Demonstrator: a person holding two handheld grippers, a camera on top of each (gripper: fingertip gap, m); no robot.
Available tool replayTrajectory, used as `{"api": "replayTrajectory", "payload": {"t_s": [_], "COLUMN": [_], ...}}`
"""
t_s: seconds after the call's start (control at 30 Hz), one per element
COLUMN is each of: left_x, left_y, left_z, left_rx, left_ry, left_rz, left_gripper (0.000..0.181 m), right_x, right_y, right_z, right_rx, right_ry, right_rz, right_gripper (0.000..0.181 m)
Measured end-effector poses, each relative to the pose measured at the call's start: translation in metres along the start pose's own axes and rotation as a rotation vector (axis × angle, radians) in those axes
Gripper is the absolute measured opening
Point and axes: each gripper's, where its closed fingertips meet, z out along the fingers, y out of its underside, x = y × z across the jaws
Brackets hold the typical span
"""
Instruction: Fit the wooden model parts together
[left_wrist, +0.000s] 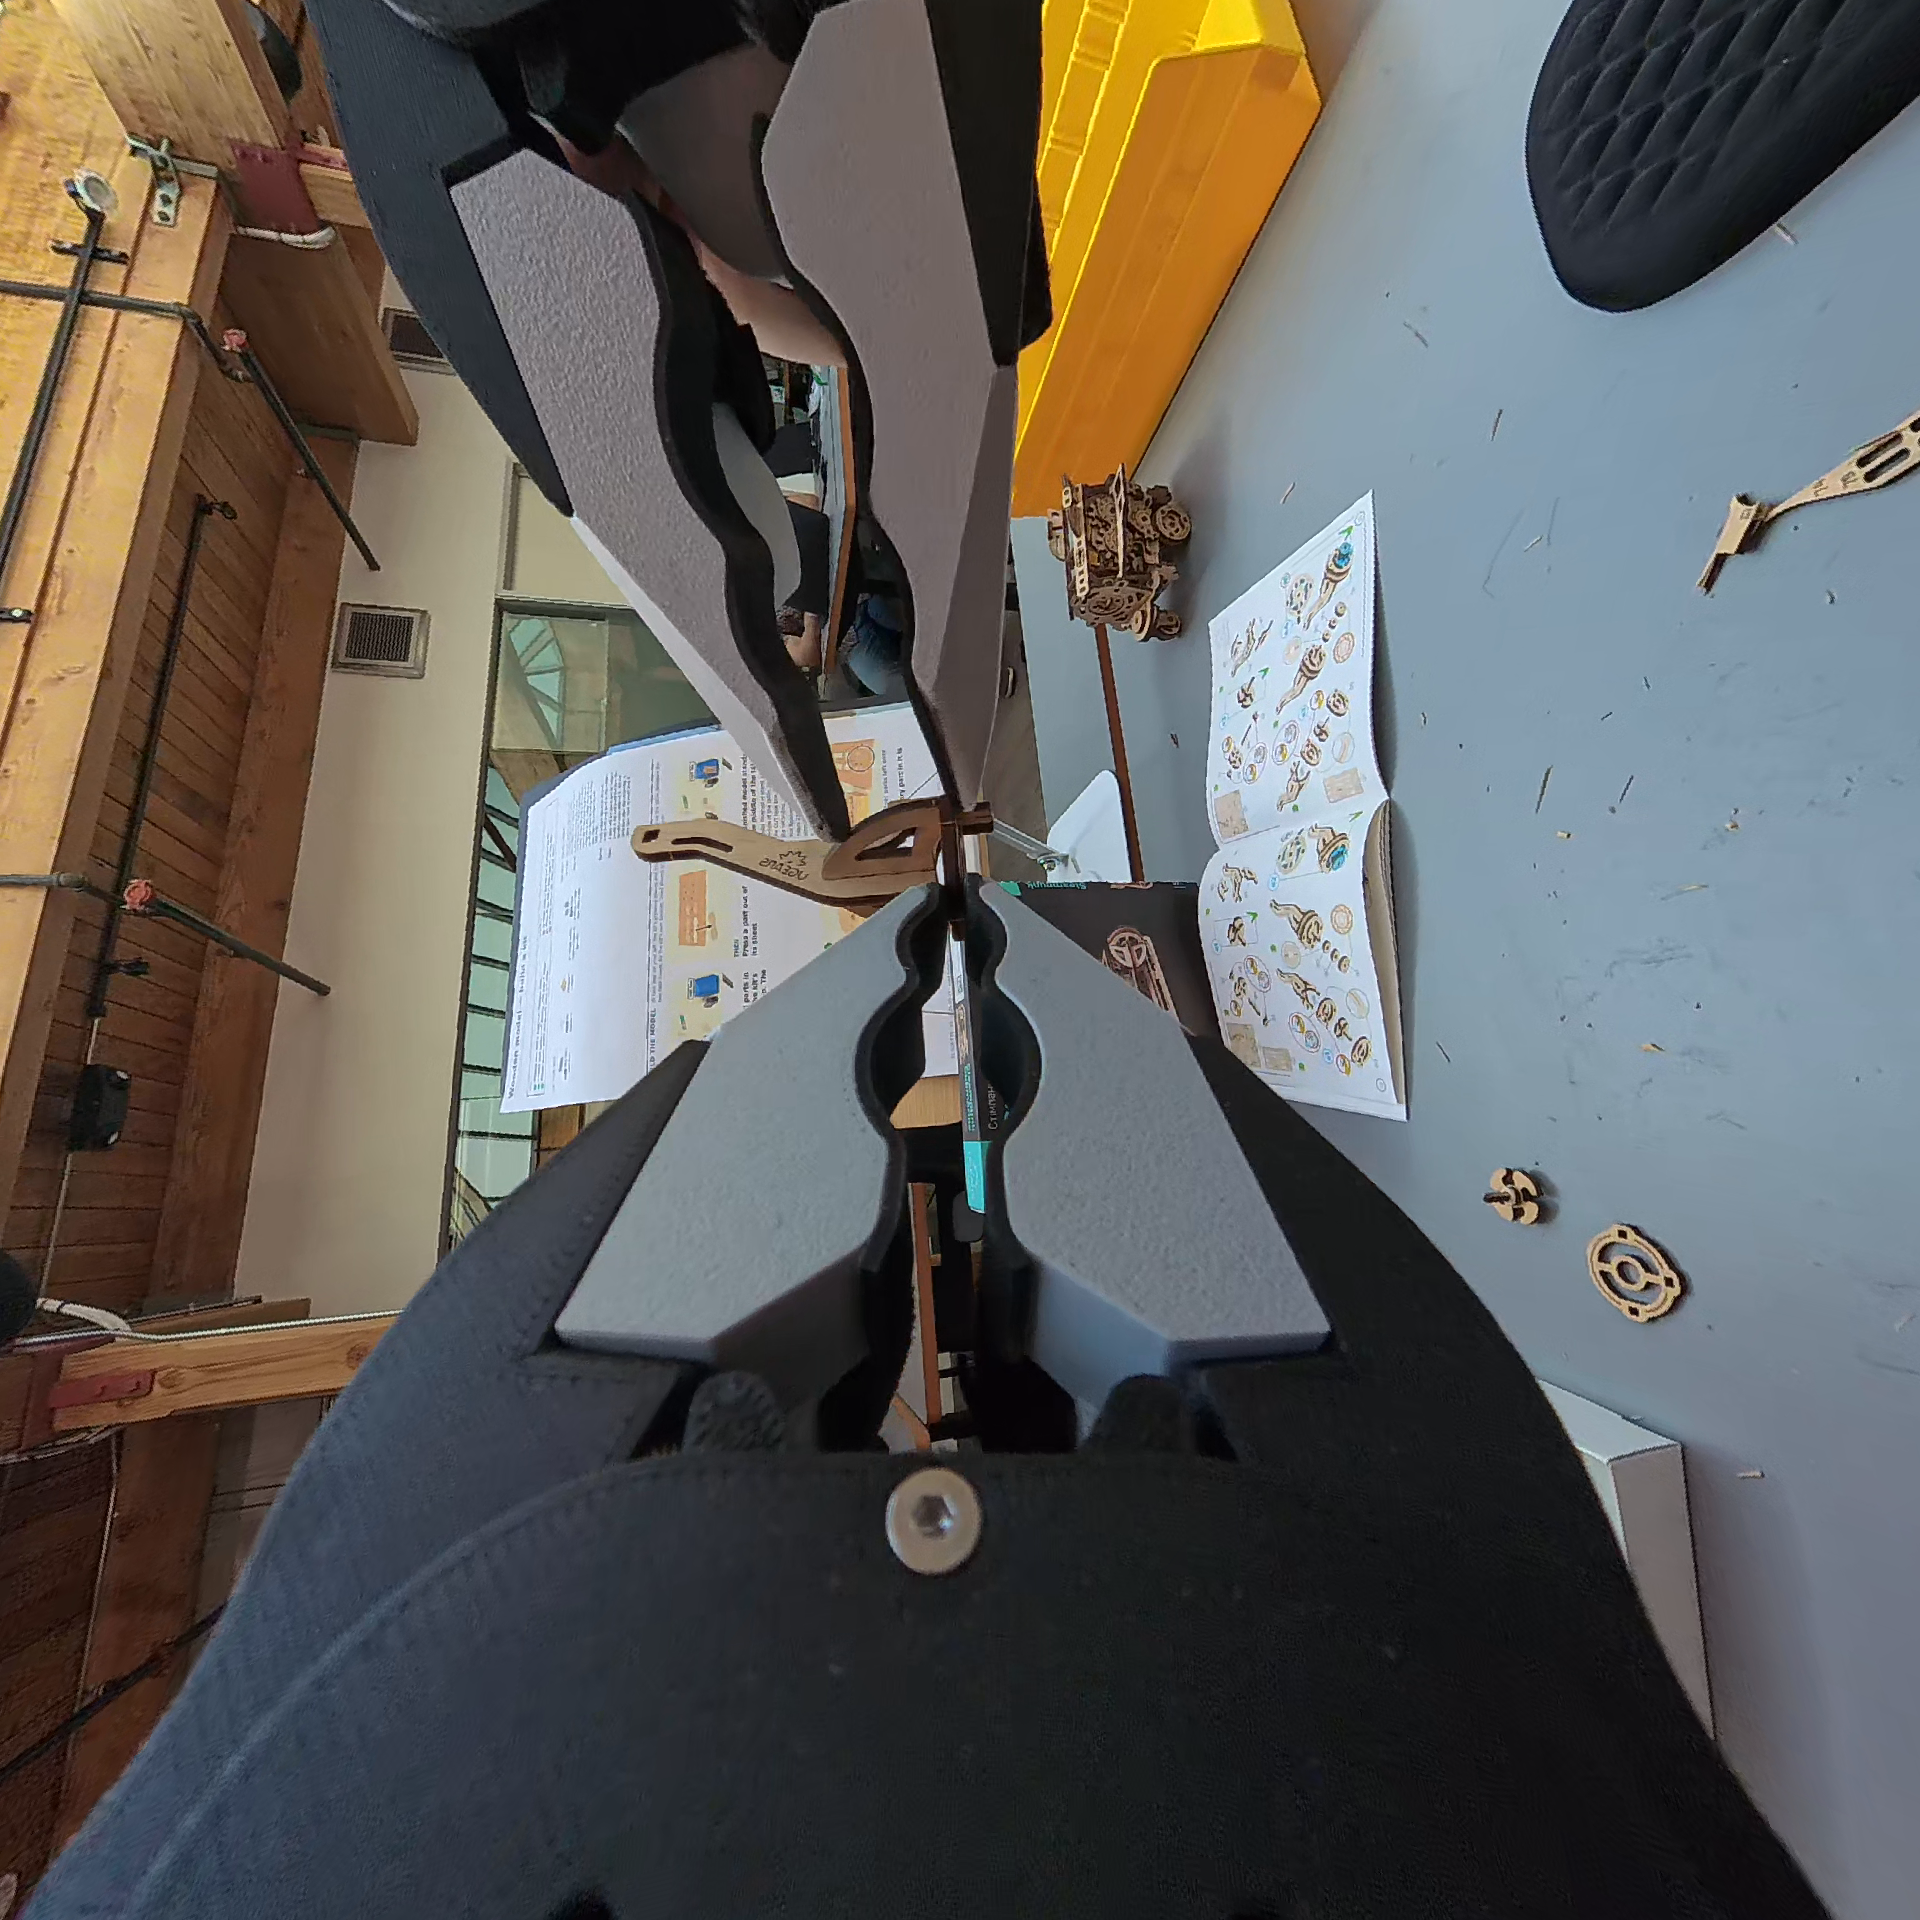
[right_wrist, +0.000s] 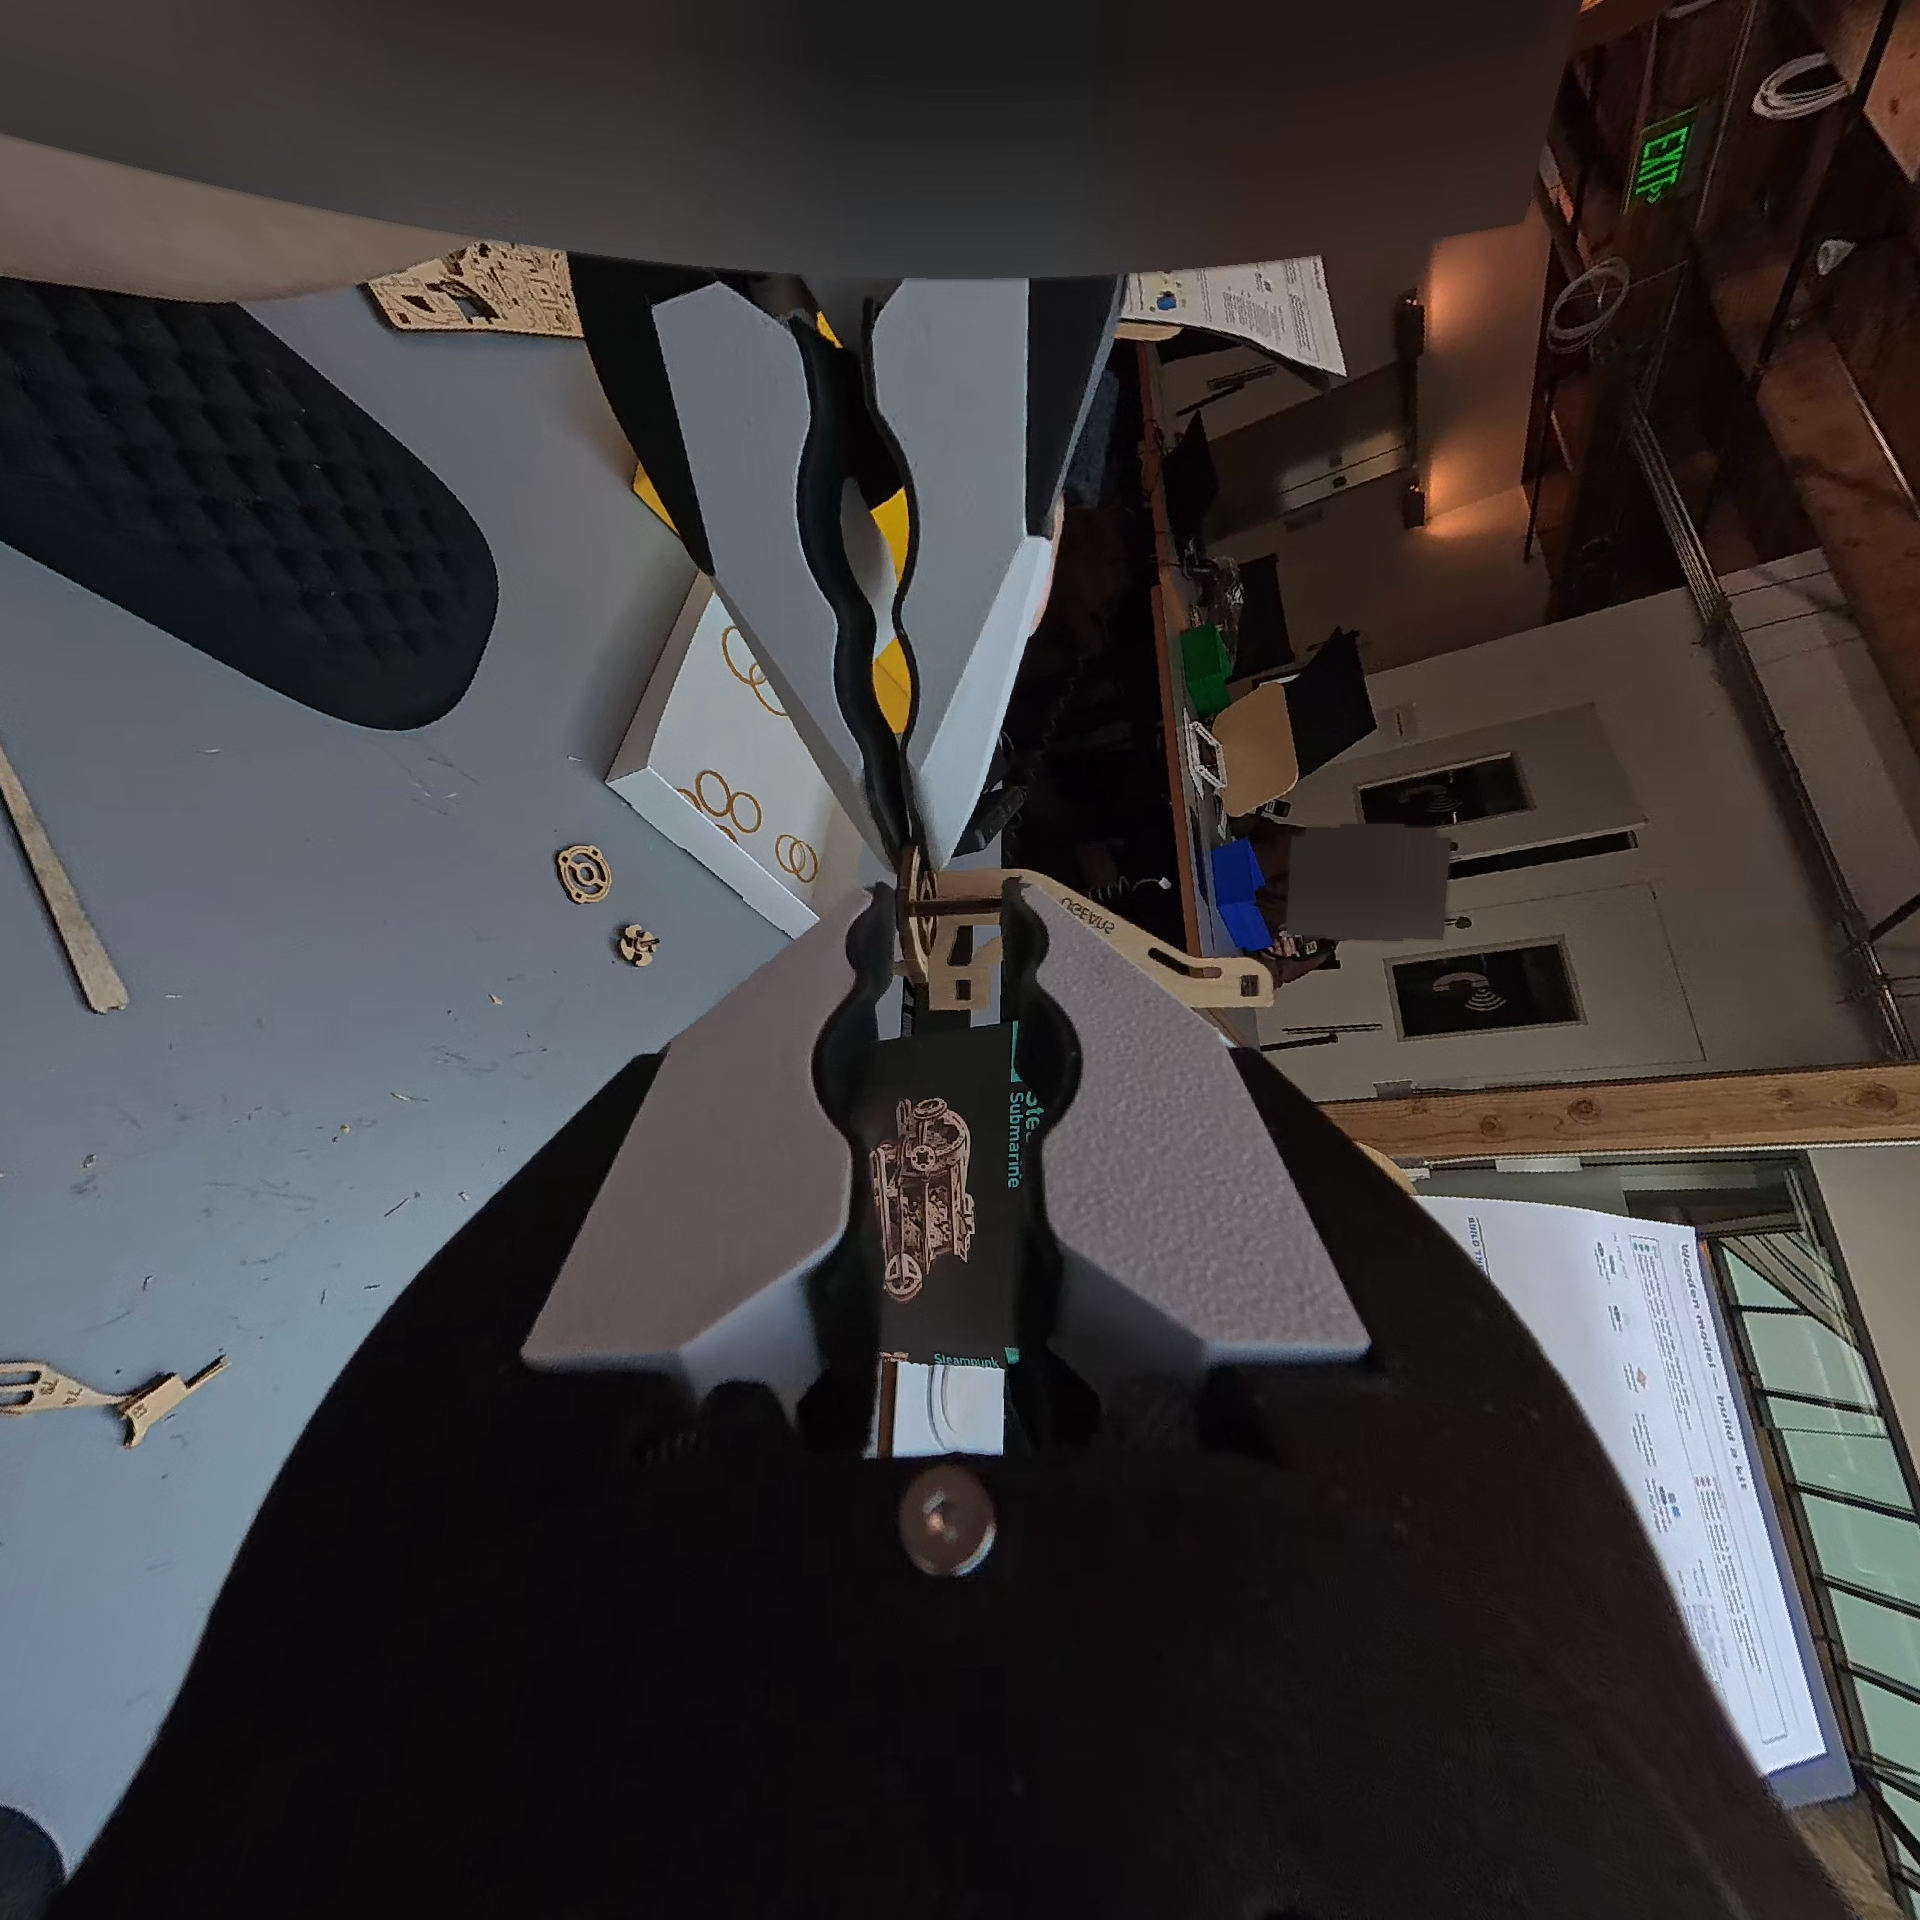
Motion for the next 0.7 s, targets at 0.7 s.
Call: {"api": "replayTrajectory", "payload": {"t_s": [0.7], "left_x": [-0.057], "left_y": [0.002], "left_z": [-0.008], "left_rx": [0.417], "left_ry": [-0.078], "left_rz": [-0.655], "left_gripper": [0.001], "right_x": [0.033], "right_y": [-0.019], "right_z": [-0.021], "right_rx": [0.249], "right_ry": [0.141], "right_rz": [0.043], "right_gripper": [0.033]}}
